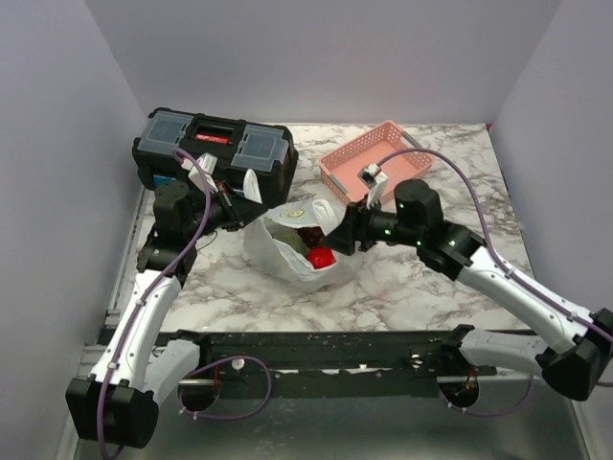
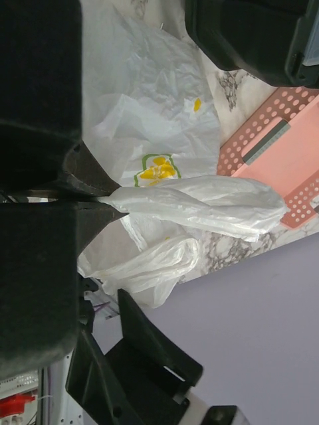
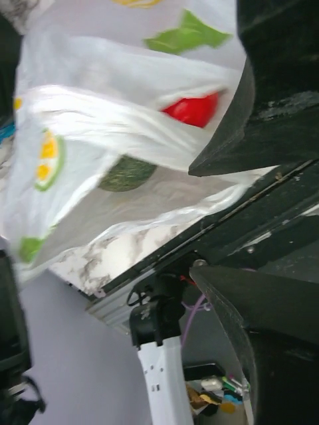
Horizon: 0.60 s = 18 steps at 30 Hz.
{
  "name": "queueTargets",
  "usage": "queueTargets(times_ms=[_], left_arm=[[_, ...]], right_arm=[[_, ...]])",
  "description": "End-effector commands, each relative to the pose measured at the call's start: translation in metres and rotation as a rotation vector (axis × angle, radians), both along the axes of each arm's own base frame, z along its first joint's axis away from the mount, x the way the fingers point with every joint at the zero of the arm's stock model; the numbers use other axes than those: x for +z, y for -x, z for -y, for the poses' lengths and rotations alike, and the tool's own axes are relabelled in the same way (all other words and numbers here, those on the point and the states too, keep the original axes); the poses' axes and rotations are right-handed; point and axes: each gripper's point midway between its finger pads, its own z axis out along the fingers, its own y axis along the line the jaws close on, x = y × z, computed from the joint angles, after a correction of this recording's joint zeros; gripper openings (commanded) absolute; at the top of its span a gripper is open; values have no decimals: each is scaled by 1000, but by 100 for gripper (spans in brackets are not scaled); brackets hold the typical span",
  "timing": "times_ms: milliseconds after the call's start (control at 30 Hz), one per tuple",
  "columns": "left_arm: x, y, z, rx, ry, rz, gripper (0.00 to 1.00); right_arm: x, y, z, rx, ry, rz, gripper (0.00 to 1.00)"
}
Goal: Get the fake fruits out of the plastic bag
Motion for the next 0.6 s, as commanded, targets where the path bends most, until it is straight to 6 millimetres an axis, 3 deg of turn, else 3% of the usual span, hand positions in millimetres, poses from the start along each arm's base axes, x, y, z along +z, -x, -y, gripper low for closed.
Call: queueTargets(times_ms=[0, 133, 167, 233, 433, 567], left_arm=[[-10, 10, 3, -55, -14, 9, 0], [-13, 13, 4, -67, -12, 7, 0], [-14, 14, 4, -70, -14, 4, 0], [-15, 13, 4, -71, -18, 0, 0], [-25, 13, 6, -81, -9, -22, 0], [-28, 13, 7, -82, -10, -24, 0]], right_arm=[[33, -21, -36, -10, -76, 1, 65], [18, -58, -42, -162, 187, 17, 77], [4, -62, -43, -205, 302, 27, 78], [-2, -66, -46, -254, 432, 82, 81], [-10, -82, -33, -380, 564, 157, 84], [-28, -96, -25, -438, 670, 179, 84]])
